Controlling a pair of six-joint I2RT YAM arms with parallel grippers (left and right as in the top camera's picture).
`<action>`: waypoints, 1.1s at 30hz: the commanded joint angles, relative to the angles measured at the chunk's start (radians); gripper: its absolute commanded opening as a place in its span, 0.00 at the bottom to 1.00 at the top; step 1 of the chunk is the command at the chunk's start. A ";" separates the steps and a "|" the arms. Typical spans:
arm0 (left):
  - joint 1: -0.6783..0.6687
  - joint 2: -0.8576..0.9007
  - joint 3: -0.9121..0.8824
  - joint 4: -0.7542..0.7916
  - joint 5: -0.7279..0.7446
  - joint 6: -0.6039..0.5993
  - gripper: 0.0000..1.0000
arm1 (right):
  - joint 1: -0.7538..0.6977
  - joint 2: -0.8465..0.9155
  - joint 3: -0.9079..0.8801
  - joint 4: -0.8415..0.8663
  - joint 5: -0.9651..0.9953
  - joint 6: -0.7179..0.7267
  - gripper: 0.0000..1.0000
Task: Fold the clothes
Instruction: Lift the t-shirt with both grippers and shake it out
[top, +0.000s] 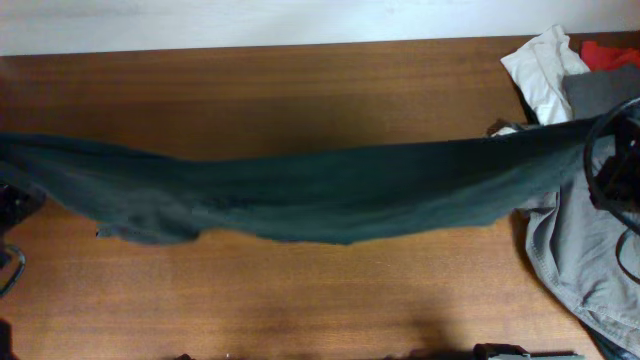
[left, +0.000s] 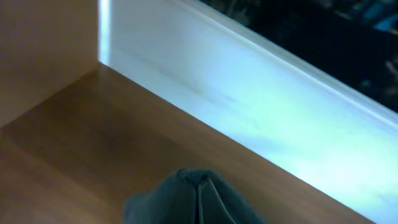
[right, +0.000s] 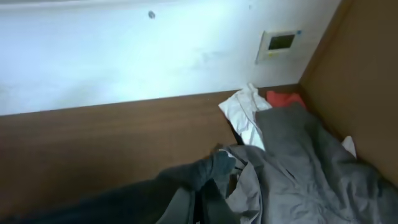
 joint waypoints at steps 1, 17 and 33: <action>0.006 0.105 0.009 0.006 0.128 0.020 0.00 | 0.008 0.106 0.004 -0.006 0.031 0.013 0.04; -0.178 0.652 0.020 0.619 0.220 0.095 0.00 | 0.010 0.624 0.010 0.322 -0.032 0.122 0.04; -0.112 0.660 0.487 0.073 0.269 0.140 0.00 | 0.012 0.628 0.357 -0.030 -0.032 0.137 0.04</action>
